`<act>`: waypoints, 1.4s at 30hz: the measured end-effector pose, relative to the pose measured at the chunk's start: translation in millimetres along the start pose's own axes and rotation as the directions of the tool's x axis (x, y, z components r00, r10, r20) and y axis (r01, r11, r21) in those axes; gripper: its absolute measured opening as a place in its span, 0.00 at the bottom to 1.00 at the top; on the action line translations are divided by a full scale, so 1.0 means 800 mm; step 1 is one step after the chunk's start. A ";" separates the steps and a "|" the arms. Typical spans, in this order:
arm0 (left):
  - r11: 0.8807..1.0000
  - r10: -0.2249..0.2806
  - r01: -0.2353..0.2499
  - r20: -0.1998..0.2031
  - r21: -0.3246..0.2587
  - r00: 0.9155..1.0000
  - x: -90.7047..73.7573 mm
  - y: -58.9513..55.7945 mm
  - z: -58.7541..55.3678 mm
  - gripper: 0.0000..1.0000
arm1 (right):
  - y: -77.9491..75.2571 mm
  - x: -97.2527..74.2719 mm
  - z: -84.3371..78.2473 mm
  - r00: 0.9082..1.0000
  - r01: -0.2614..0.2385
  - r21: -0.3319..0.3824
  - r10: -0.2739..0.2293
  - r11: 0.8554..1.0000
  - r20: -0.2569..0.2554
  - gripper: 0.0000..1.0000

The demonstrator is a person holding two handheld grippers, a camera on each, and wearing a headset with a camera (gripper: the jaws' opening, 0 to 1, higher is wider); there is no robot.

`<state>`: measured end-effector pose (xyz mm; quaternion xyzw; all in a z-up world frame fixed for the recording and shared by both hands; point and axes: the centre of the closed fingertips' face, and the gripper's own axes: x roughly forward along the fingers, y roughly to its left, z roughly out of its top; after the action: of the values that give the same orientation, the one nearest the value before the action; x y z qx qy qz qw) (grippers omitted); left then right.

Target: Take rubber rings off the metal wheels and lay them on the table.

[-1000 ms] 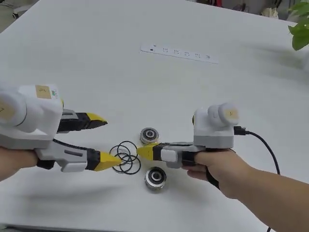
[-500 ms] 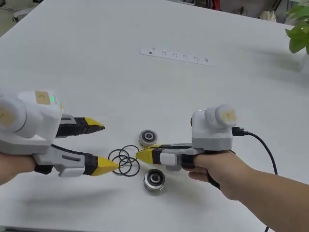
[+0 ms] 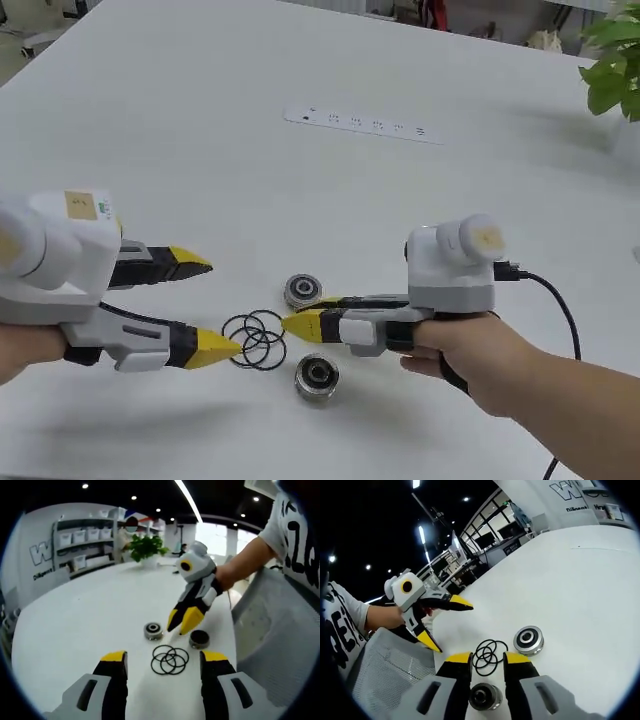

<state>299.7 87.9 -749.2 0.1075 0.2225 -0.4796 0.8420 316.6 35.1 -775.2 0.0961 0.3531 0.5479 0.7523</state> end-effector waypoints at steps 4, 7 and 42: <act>1.000 -0.002 0.002 0.011 0.001 1.000 -0.004 -0.001 0.009 0.61 | 0.004 -0.010 0.008 1.000 0.005 -0.026 -0.005 1.000 0.021 0.25; 1.000 -0.003 0.003 0.013 0.005 1.000 -0.007 0.000 0.013 0.62 | 0.007 -0.019 0.014 0.999 0.022 -0.056 -0.020 0.998 0.036 0.30; 1.000 -0.005 0.004 0.076 0.018 0.997 -0.041 -0.021 0.042 0.87 | 0.027 -0.108 0.008 0.985 0.172 -0.484 -0.152 0.858 0.080 0.78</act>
<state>279.6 91.0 -703.8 0.0962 0.1864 -0.4870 0.8478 291.4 -32.6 -722.4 -0.1167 0.1950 0.5522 0.8021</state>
